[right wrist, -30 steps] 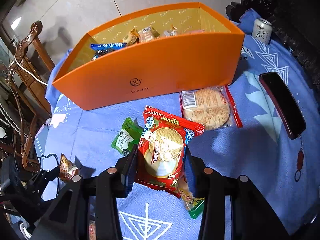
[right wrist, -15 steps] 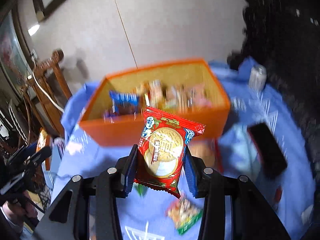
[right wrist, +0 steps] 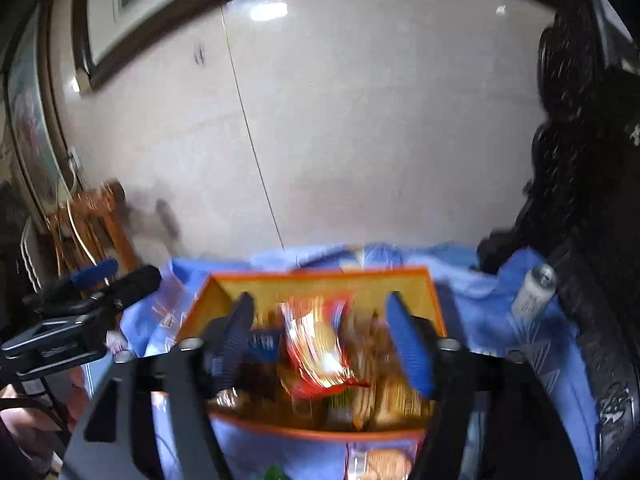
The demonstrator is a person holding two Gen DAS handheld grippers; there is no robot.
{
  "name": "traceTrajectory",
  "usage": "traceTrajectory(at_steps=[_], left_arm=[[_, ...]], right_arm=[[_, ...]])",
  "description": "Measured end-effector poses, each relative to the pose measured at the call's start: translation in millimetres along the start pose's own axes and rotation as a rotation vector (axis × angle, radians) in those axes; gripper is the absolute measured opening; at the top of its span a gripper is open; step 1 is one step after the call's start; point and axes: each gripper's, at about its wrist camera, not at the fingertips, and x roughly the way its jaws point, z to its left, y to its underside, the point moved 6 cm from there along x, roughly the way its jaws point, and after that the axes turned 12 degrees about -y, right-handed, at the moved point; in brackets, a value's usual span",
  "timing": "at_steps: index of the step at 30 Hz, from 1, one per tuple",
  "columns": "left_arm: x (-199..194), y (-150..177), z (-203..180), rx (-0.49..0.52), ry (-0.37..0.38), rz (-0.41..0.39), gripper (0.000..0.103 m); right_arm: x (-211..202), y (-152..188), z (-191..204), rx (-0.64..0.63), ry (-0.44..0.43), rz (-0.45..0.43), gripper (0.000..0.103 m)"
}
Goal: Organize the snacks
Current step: 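Open both tools over the orange box to drop the packs, then grasp the brown bread bag with the left tool while the right tool grasps the white bun bag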
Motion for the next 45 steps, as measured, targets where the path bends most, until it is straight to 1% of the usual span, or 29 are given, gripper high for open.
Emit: traceTrajectory(at_steps=[1, 2, 4, 6, 7, 9, 10, 12, 15, 18, 20, 22, 26, 29, 34, 38, 41, 42, 44, 45], left_arm=[[-4.8, 2.5, 2.7, -0.010, 0.006, -0.012, 0.099], [-9.0, 8.4, 5.6, -0.016, 0.006, -0.018, 0.099], [-11.1, 24.3, 10.0, -0.012, 0.001, 0.001, 0.099], [-10.7, 47.8, 15.5, -0.007, -0.002, 0.044, 0.099], [-11.5, 57.2, 18.3, -0.008, -0.001, 0.060, 0.099], [-14.3, 84.3, 25.2, -0.015, 0.003, 0.106, 0.099], [-15.3, 94.8, 27.5, -0.018, 0.005, 0.125, 0.099], [-16.4, 116.1, 31.8, -0.018, 0.005, 0.159, 0.099], [-25.1, 148.6, 28.5, -0.004, 0.014, 0.202, 0.099], [-34.5, 183.5, 17.9, 0.032, 0.034, 0.247, 0.099], [-42.0, 207.0, 10.8, 0.066, 0.041, 0.275, 0.099], [-52.7, 232.0, 3.7, 0.104, 0.051, 0.304, 0.099], [-73.7, 263.4, -0.5, 0.117, 0.059, 0.345, 0.099], [-90.9, 286.4, 1.8, 0.130, 0.042, 0.379, 0.099], [-114.8, 334.7, 5.9, 0.141, 0.016, 0.497, 0.099], [-123.6, 371.0, 1.1, 0.133, 0.028, 0.588, 0.099], [-121.7, 398.7, -7.5, 0.147, 0.017, 0.657, 0.099], [-120.9, 405.2, -9.7, 0.150, 0.012, 0.673, 0.098], [-119.0, 415.5, -11.6, 0.142, 0.012, 0.700, 0.095], [-119.9, 416.4, -12.9, 0.147, 0.001, 0.684, 0.093]], right_arm=[[-9.4, 0.0, 4.6, -0.023, -0.022, -0.020, 0.074], [-14.3, 3.8, 7.0, -0.037, -0.031, -0.023, 0.075], [-24.6, 24.1, 11.1, -0.054, -0.069, 0.003, 0.076], [-30.2, 48.8, 13.6, -0.058, -0.090, 0.053, 0.076], [-33.5, 68.3, 14.8, -0.067, -0.101, 0.097, 0.076], [-39.6, 95.1, 17.2, -0.075, -0.110, 0.155, 0.076], [-45.1, 112.9, 20.2, -0.070, -0.126, 0.192, 0.076], [-54.1, 137.9, 28.5, -0.061, -0.149, 0.247, 0.076], [-70.9, 168.0, 44.0, -0.058, -0.176, 0.295, 0.076], [-80.4, 191.9, 54.6, -0.080, -0.169, 0.343, 0.076], [-88.4, 198.1, 60.7, -0.065, -0.188, 0.350, 0.076], [-99.8, 199.7, 69.5, -0.053, -0.214, 0.339, 0.076], [-121.2, 195.4, 84.2, -0.065, -0.235, 0.307, 0.076], [-133.3, 199.0, 91.3, -0.071, -0.240, 0.299, 0.076], [-146.2, 217.0, 95.5, -0.032, -0.254, 0.314, 0.076], [-154.8, 233.0, 97.2, -0.018, -0.251, 0.342, 0.076], [-163.1, 244.3, 96.7, -0.019, -0.232, 0.356, 0.076], [-165.9, 248.4, 96.0, -0.014, -0.225, 0.360, 0.076], [-168.1, 254.7, 94.0, -0.014, -0.213, 0.361, 0.076], [-166.9, 257.5, 92.6, -0.015, -0.211, 0.360, 0.076]])
